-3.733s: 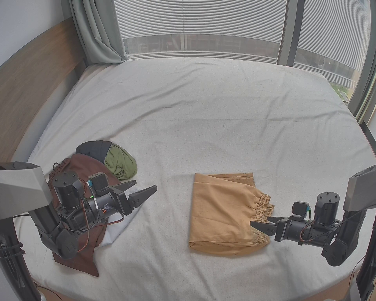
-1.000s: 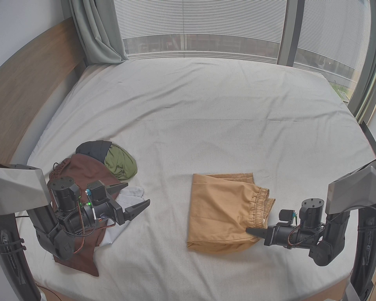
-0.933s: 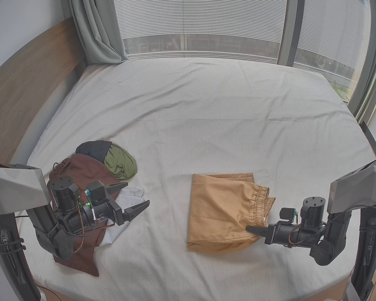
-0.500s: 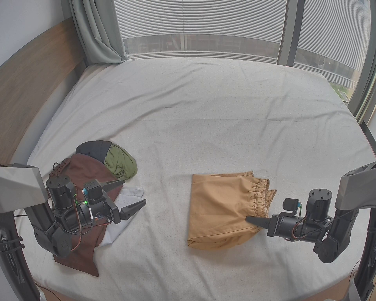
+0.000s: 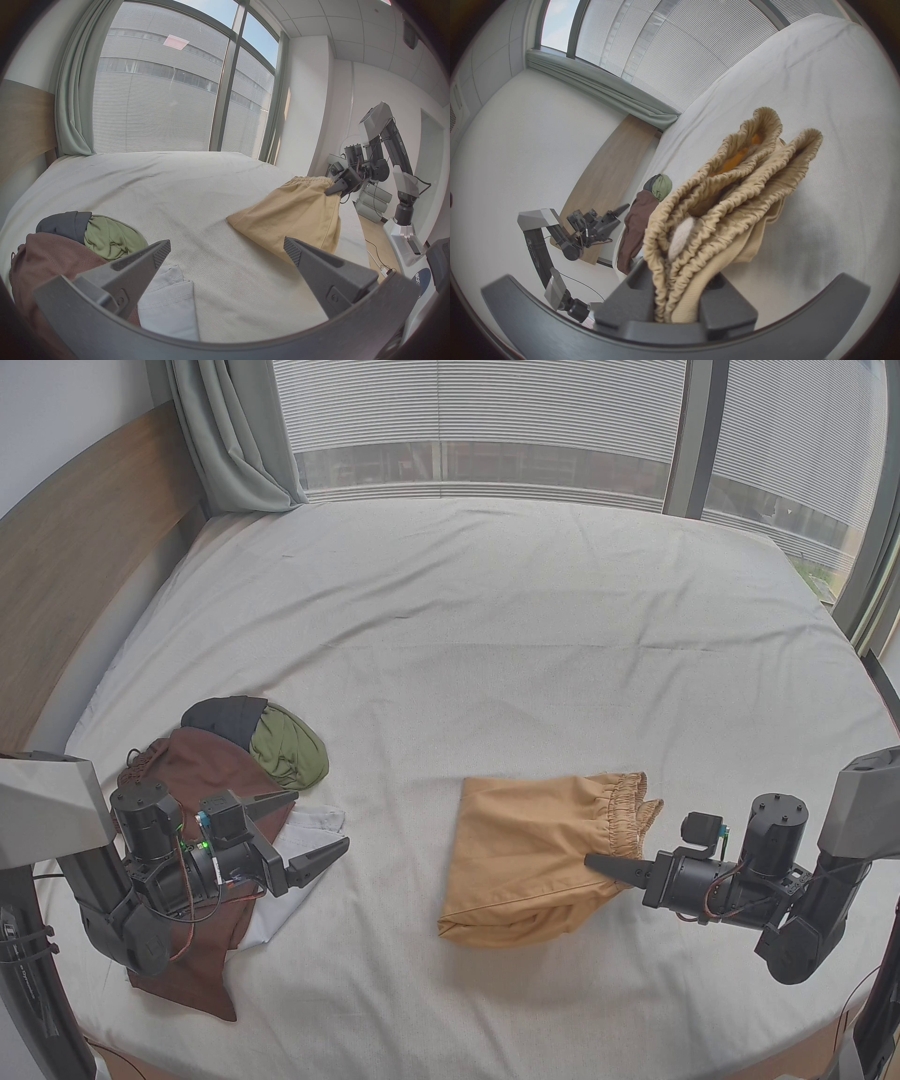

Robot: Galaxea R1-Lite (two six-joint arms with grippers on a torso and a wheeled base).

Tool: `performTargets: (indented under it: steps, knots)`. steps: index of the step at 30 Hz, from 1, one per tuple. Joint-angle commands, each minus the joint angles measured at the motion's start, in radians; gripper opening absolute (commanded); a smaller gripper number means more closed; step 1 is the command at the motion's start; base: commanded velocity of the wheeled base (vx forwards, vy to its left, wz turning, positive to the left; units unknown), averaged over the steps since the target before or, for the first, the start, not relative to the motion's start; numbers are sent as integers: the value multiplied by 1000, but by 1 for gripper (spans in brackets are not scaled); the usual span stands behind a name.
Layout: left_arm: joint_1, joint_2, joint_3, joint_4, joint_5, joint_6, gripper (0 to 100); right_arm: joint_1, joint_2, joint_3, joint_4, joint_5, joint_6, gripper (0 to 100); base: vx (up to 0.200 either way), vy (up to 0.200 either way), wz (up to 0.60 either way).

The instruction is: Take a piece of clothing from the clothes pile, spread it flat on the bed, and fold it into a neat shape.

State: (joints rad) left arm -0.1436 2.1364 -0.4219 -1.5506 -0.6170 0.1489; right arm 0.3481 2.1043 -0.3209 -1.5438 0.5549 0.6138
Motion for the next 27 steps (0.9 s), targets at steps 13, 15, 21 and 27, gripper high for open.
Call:
performTargets:
  steps: [13, 15, 21, 27]
  knots:
    - [1, 4, -3, 0, 0, 0, 100, 43, -86, -46, 1, -7, 70, 0, 0, 0, 0]
    - [1, 2, -3, 0, 0, 0, 100, 48, -87, -52, 1, -7, 81, 0, 0, 0, 0]
    - [12, -1, -11, 0, -1, -2, 100, 74, -87, -81, 2, -9, 93, 0, 0, 0, 0]
    - [12, -1, -11, 0, -3, -2, 100, 66, -90, -101, 1, -4, 109, 0, 0, 0, 0]
